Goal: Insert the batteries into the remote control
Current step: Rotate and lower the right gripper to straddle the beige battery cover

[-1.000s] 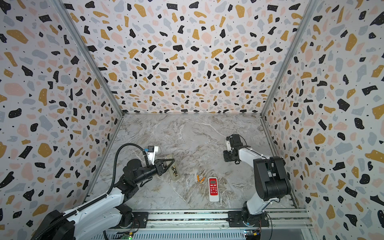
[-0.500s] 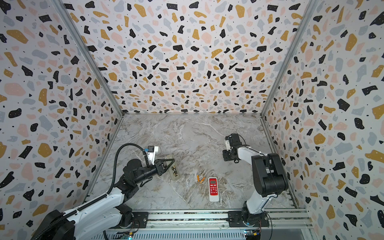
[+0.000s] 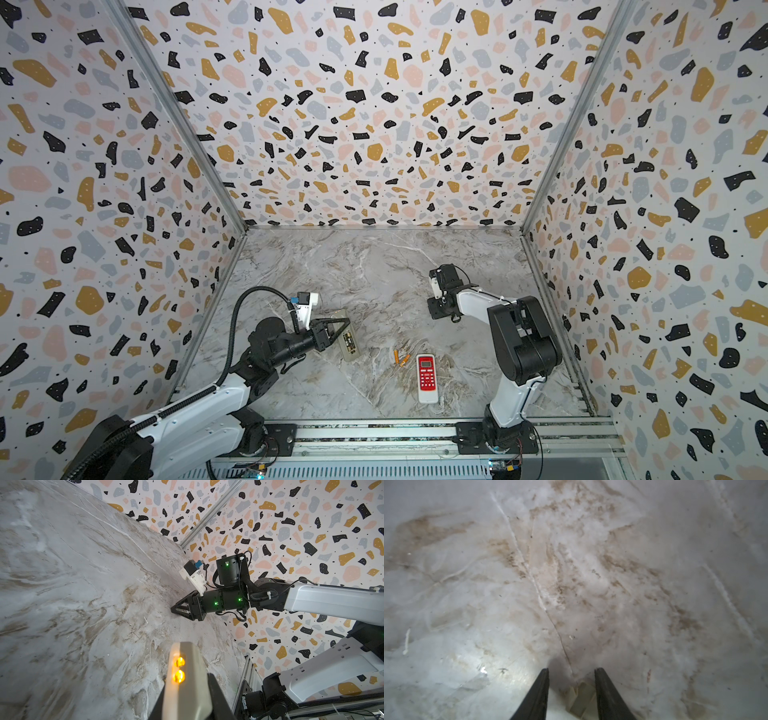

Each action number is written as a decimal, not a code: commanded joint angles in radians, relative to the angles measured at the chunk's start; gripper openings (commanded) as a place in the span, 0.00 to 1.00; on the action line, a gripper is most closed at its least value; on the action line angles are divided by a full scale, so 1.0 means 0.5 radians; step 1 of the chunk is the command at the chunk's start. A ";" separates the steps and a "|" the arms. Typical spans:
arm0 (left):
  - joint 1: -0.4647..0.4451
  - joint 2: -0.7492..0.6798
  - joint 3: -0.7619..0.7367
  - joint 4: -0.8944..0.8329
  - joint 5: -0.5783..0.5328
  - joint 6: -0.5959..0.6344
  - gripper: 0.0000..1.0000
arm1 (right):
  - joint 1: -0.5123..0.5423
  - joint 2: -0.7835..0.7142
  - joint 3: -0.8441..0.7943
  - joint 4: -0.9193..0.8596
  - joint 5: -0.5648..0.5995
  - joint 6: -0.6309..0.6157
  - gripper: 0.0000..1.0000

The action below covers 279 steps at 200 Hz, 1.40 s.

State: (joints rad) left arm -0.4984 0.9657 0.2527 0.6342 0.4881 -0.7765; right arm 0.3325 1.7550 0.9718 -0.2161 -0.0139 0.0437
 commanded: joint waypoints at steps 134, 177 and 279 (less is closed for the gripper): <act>0.014 -0.002 -0.008 0.181 0.000 0.053 0.00 | -0.008 -0.046 0.004 -0.395 -0.128 -0.125 0.69; 0.011 0.066 -0.006 0.263 0.018 0.031 0.00 | 0.077 -0.177 -0.095 -0.448 -0.052 -0.038 0.64; 0.011 0.052 -0.015 0.259 0.023 0.031 0.00 | 0.194 -0.137 0.121 -0.556 0.221 0.031 0.50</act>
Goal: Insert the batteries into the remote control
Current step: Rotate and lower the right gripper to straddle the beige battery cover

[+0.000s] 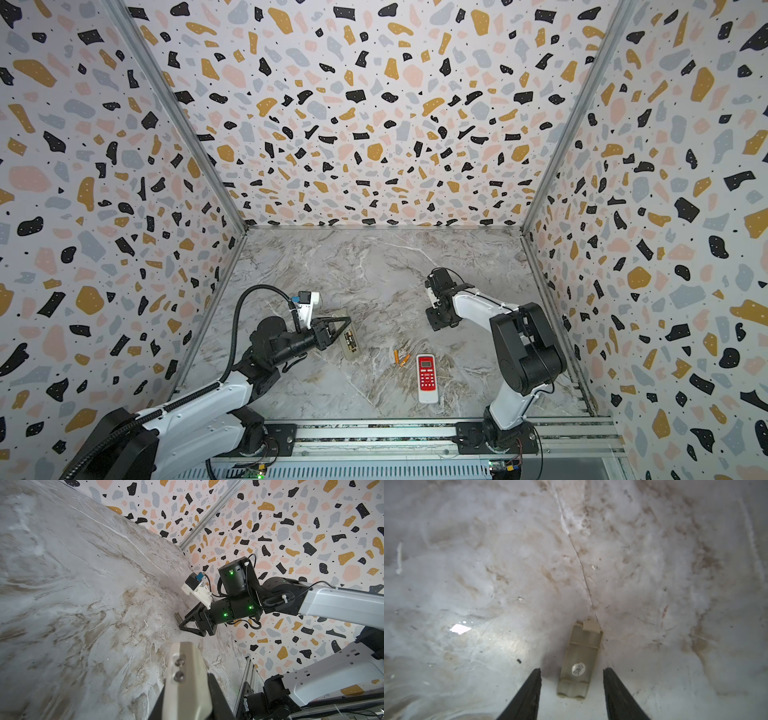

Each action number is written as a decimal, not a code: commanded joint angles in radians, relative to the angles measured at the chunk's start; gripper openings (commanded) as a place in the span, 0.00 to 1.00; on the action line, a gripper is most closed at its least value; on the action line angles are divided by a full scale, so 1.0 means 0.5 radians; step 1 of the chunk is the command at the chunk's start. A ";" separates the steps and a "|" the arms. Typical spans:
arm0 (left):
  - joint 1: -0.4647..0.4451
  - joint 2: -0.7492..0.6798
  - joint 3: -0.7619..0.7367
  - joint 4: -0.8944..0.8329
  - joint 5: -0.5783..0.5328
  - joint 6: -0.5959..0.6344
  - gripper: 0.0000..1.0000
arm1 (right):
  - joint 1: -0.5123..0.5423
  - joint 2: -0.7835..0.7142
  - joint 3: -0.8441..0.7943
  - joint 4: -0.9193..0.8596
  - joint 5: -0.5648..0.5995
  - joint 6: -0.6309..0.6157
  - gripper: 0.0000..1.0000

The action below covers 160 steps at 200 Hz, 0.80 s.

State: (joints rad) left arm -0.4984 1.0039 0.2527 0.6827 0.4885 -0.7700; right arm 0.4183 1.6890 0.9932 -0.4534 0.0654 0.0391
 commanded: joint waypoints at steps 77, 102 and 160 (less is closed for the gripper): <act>0.011 -0.026 -0.021 0.169 0.024 0.023 0.00 | -0.009 0.094 0.069 -0.040 0.045 0.035 0.43; 0.013 -0.023 -0.021 0.163 0.021 0.028 0.00 | -0.017 0.106 0.063 -0.026 0.032 0.027 0.40; 0.012 -0.023 -0.018 0.160 0.020 0.030 0.00 | -0.042 0.118 0.030 -0.013 0.007 0.017 0.36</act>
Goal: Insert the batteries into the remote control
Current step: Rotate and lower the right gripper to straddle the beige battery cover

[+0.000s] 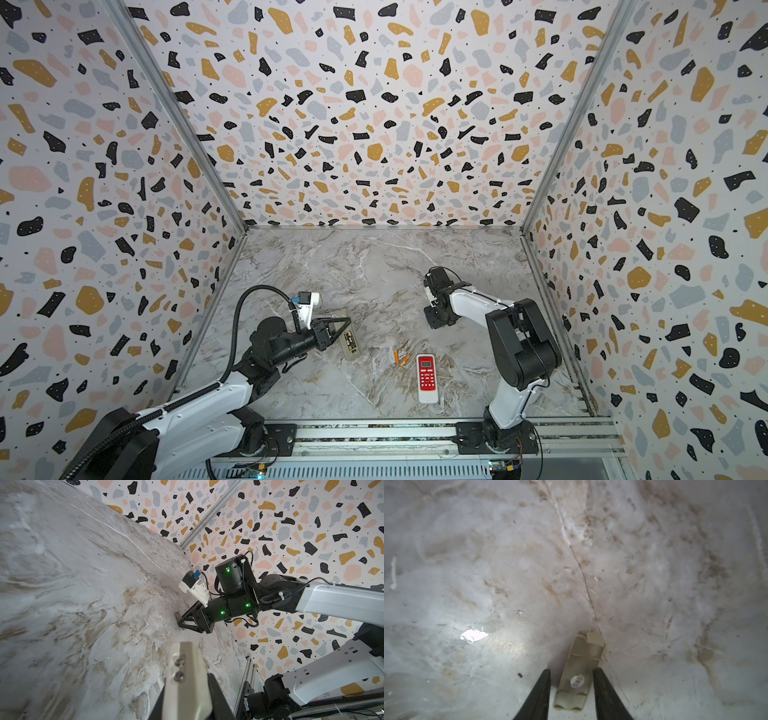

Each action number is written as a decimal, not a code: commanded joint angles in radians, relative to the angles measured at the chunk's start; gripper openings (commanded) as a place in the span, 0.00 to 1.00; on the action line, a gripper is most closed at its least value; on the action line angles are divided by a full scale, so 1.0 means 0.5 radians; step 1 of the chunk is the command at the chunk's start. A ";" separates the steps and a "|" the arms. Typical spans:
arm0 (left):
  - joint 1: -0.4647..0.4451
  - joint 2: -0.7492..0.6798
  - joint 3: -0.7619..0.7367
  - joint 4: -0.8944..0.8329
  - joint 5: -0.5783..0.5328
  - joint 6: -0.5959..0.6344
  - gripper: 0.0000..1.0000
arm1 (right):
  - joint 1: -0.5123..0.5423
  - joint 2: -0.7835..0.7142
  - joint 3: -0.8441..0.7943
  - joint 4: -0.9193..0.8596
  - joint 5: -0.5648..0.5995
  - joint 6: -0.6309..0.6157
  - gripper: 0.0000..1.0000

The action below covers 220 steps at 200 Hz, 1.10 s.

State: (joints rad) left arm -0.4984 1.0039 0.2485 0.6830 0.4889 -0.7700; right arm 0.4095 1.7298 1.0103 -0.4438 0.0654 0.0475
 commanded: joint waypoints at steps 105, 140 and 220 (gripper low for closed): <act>0.012 -0.017 0.003 0.148 0.013 0.040 0.00 | -0.068 0.038 -0.026 -0.063 -0.016 -0.043 0.31; 0.012 -0.009 0.006 0.149 0.013 0.039 0.00 | -0.005 -0.004 0.032 -0.112 0.083 -0.022 0.43; 0.011 -0.015 0.001 0.157 0.020 0.032 0.00 | 0.015 -0.067 0.044 -0.088 0.015 -0.001 0.32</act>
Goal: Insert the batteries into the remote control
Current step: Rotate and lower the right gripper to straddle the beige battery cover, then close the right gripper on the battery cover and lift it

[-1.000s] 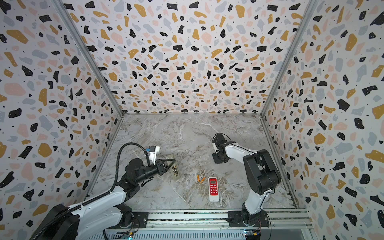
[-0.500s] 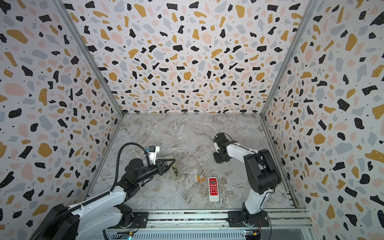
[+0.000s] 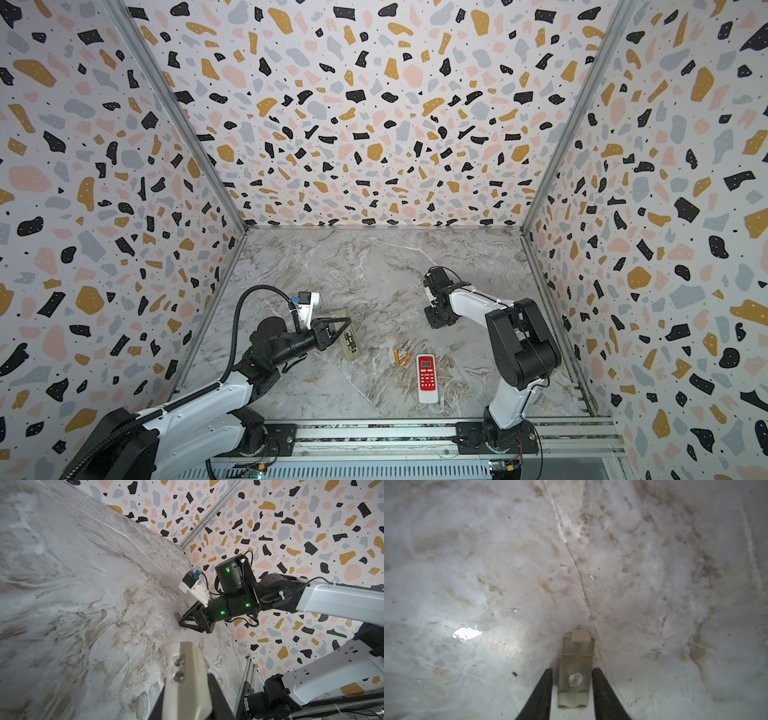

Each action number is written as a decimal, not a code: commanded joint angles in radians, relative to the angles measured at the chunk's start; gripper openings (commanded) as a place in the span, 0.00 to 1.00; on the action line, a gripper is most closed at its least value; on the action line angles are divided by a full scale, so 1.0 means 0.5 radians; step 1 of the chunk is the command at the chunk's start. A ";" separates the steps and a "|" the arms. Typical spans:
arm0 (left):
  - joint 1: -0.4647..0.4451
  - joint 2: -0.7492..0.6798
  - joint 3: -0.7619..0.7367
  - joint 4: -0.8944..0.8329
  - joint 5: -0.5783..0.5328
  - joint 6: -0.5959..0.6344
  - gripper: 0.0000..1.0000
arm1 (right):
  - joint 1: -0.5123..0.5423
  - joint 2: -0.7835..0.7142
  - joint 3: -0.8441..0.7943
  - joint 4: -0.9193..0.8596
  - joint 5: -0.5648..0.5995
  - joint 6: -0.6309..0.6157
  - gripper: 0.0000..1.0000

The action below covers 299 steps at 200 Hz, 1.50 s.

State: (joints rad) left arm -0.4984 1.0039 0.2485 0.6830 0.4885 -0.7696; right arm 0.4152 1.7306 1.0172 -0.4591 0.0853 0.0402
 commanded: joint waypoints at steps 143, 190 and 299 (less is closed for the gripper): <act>0.012 0.014 -0.006 0.188 0.032 0.024 0.00 | 0.013 -0.019 0.037 -0.059 0.007 0.008 0.30; 0.011 0.005 -0.009 0.181 0.033 0.030 0.00 | -0.015 0.021 0.020 -0.048 -0.034 0.001 0.30; 0.010 -0.017 -0.010 0.176 0.023 0.031 0.00 | -0.106 0.047 -0.018 -0.038 -0.113 -0.046 0.15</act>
State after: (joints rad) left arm -0.4984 1.0157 0.2485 0.7010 0.4896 -0.7696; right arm 0.3687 1.7363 1.0172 -0.4530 0.0216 0.0257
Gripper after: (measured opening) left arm 0.232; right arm 0.181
